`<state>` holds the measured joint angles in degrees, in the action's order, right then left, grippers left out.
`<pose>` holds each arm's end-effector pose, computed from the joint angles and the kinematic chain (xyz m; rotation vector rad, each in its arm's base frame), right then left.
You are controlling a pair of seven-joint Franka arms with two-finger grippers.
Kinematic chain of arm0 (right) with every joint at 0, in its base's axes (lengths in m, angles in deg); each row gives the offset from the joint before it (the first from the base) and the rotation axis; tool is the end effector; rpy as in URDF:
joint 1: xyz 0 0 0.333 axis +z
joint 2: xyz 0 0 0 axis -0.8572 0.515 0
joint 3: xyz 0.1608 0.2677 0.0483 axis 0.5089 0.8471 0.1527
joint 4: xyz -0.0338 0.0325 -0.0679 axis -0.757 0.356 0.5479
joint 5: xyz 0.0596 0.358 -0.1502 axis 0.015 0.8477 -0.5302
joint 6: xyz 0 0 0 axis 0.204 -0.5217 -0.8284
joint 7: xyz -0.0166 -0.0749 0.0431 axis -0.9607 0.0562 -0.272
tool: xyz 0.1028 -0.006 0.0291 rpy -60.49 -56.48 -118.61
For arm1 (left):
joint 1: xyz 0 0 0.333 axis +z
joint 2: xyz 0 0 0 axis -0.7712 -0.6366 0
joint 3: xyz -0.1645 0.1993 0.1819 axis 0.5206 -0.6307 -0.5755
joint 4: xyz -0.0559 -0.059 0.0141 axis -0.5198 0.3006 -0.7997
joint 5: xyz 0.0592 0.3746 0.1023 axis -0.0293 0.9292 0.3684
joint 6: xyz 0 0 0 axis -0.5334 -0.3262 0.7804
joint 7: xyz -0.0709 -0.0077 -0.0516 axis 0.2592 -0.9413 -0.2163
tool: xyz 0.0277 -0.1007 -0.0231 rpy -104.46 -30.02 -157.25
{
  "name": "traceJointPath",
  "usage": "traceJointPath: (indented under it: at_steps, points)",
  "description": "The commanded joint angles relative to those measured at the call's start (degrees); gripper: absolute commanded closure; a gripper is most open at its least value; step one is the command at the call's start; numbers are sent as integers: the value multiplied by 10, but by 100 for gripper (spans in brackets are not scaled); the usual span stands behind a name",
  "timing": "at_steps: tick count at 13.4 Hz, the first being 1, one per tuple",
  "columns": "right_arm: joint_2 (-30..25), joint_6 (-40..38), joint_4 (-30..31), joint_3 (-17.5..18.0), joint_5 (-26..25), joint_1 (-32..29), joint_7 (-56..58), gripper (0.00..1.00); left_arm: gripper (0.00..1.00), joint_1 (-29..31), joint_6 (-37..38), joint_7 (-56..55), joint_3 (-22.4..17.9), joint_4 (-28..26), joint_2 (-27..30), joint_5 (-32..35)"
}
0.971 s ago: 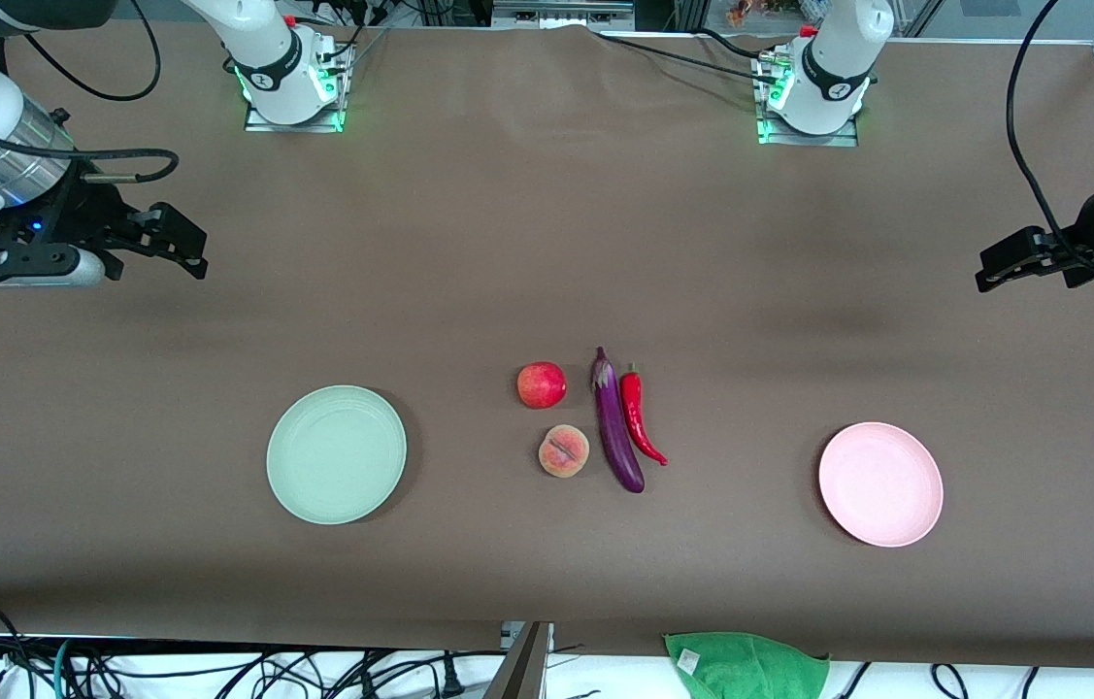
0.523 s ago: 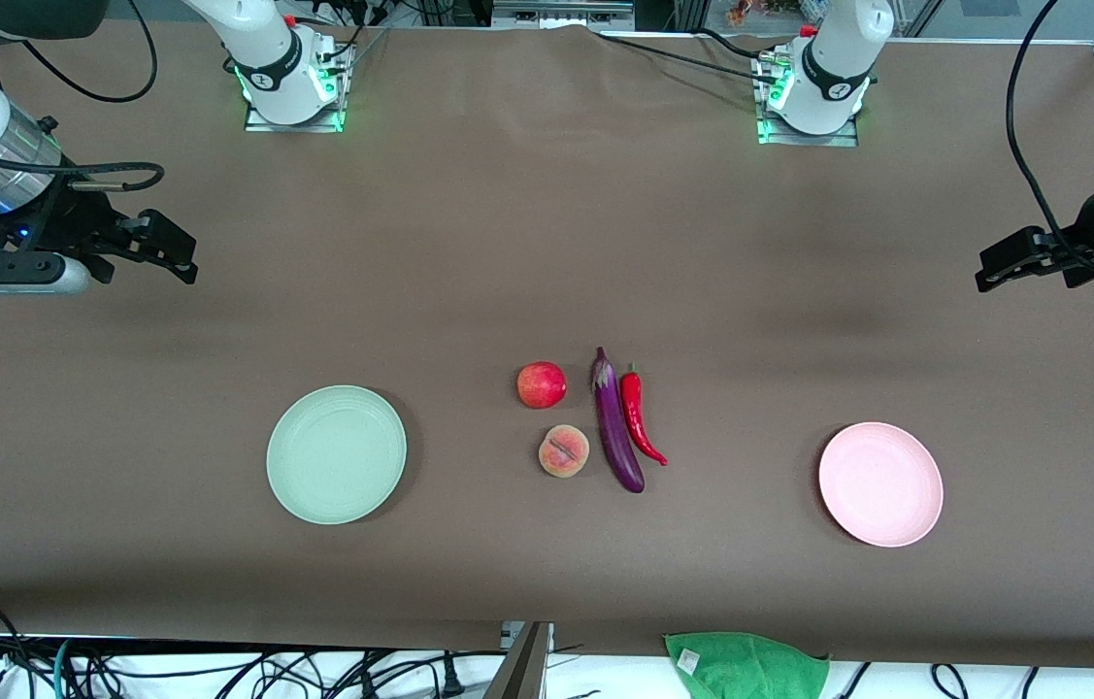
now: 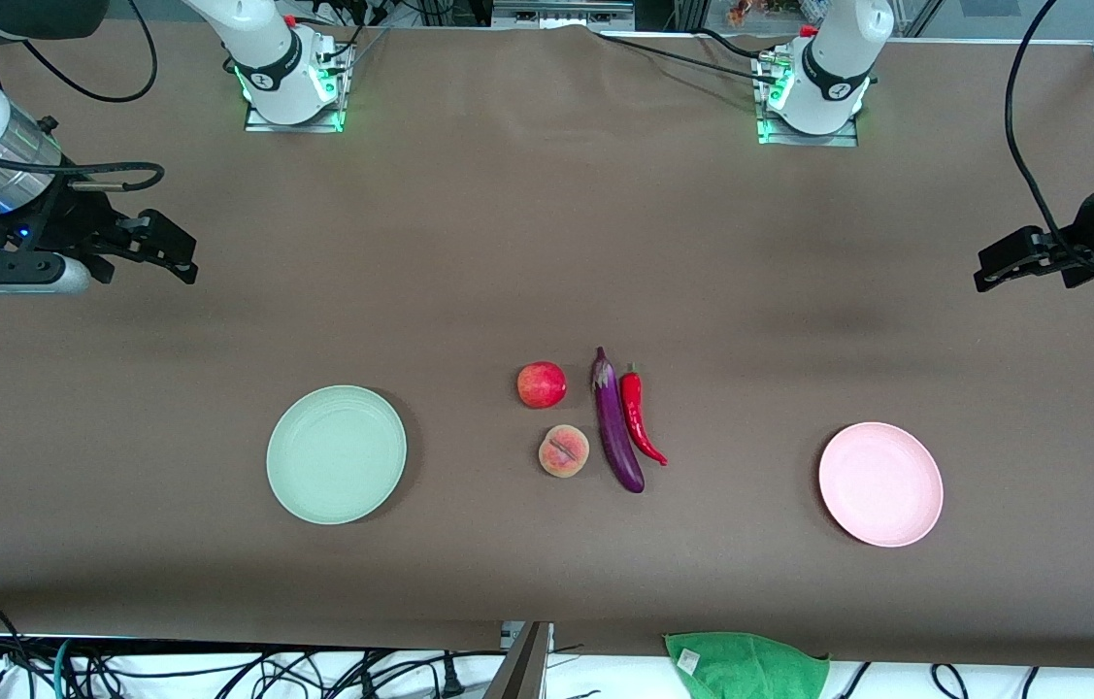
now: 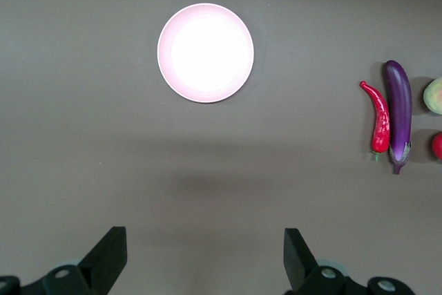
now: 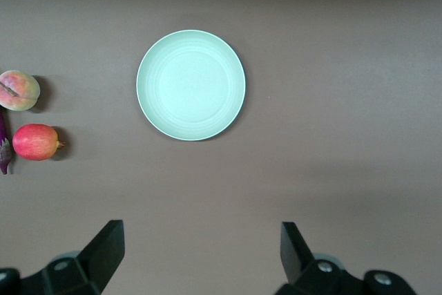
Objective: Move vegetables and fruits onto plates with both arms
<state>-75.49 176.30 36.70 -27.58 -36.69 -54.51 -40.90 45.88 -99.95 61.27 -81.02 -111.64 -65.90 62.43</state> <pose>0.5863 0.1076 0.6065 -3.1023 0.0265 -0.1068 0.6027 -0.0213 0.6180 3.1317 0.1338 -0.0827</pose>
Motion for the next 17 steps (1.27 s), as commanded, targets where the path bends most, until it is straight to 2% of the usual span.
traceJointPath:
  at_steps: [1, 17]
  points:
    - [3, -9, -11, 3, 5, -4, 2, 0, 0, -6, 16, -6, -4, 23, -10, -2]
    - [3, -9, -9, 5, -3, 0, 30, 0, 0, -6, 15, 0, -4, 22, -16, 0]
